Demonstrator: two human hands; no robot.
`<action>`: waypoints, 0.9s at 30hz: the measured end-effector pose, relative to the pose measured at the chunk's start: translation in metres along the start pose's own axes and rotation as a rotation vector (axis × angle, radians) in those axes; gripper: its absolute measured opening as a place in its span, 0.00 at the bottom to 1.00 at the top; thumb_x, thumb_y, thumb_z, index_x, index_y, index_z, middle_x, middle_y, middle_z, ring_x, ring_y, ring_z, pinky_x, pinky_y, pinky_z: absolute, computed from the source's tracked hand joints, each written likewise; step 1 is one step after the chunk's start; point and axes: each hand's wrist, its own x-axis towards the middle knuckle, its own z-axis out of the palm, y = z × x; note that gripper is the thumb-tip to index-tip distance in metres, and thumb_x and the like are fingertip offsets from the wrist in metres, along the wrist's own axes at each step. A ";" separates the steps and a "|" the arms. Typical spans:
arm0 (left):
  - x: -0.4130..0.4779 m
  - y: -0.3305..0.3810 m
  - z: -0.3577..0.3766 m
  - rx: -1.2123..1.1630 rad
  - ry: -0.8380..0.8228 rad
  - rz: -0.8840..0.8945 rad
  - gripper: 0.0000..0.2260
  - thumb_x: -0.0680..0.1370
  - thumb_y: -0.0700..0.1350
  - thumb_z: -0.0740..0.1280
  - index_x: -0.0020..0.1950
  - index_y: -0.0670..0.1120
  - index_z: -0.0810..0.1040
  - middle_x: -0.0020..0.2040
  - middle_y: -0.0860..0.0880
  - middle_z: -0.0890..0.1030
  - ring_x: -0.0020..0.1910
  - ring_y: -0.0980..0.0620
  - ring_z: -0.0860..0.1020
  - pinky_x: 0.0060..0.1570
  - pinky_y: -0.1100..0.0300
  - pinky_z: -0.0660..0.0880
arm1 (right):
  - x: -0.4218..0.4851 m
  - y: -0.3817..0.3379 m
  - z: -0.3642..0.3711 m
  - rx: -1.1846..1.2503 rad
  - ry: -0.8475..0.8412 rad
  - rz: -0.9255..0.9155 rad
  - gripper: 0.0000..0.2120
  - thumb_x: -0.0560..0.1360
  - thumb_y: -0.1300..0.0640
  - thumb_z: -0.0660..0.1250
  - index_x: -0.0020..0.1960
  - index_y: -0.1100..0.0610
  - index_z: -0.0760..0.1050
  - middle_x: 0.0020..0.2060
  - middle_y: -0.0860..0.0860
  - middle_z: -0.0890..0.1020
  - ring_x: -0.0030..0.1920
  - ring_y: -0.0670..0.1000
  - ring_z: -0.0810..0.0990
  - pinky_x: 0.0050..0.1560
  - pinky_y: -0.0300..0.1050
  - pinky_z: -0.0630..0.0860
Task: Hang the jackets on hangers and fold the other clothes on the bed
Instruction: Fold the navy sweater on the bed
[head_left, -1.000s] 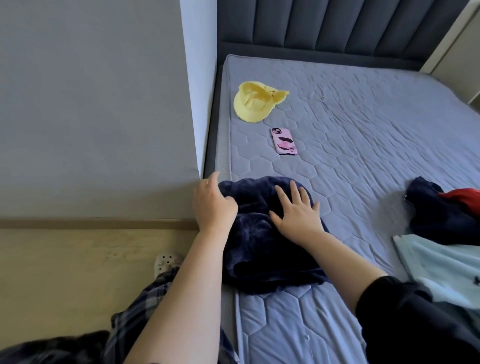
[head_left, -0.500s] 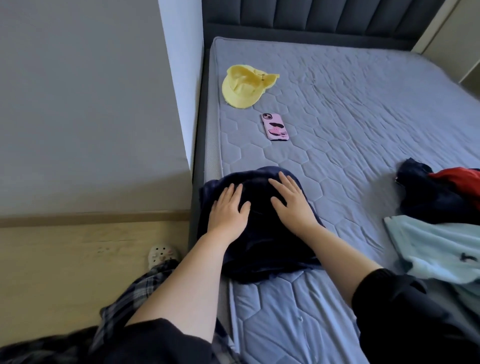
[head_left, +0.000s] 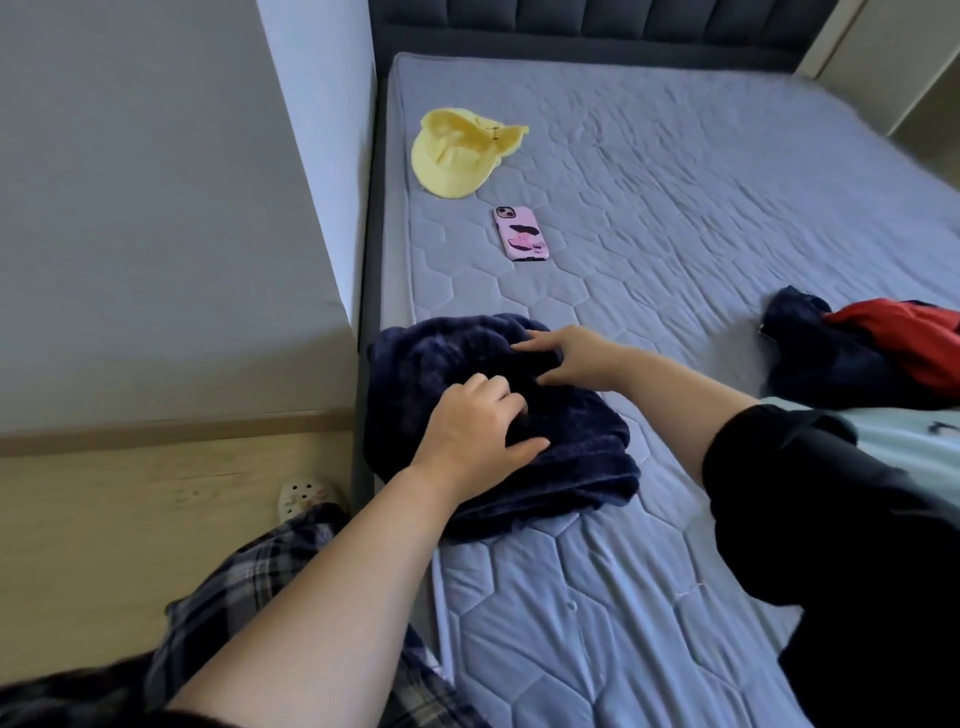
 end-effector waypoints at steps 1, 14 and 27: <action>0.000 0.003 0.001 0.014 -0.035 0.002 0.20 0.68 0.58 0.73 0.48 0.43 0.82 0.42 0.46 0.78 0.43 0.44 0.76 0.40 0.50 0.74 | 0.002 -0.001 0.001 -0.020 0.011 -0.005 0.27 0.73 0.59 0.69 0.69 0.44 0.70 0.73 0.46 0.66 0.70 0.50 0.67 0.66 0.41 0.63; -0.009 0.007 -0.009 -0.245 -0.341 0.044 0.03 0.76 0.39 0.67 0.44 0.41 0.80 0.44 0.47 0.80 0.45 0.47 0.77 0.49 0.56 0.71 | 0.008 -0.010 0.021 -0.083 0.086 0.013 0.25 0.76 0.60 0.66 0.71 0.48 0.69 0.74 0.48 0.64 0.72 0.54 0.64 0.68 0.49 0.64; -0.003 -0.050 0.024 0.060 -0.280 -0.572 0.24 0.83 0.55 0.47 0.78 0.55 0.47 0.79 0.51 0.47 0.78 0.51 0.46 0.74 0.48 0.47 | -0.009 0.005 0.077 -0.116 0.386 -0.004 0.29 0.78 0.53 0.52 0.77 0.44 0.50 0.78 0.49 0.49 0.77 0.49 0.46 0.75 0.58 0.43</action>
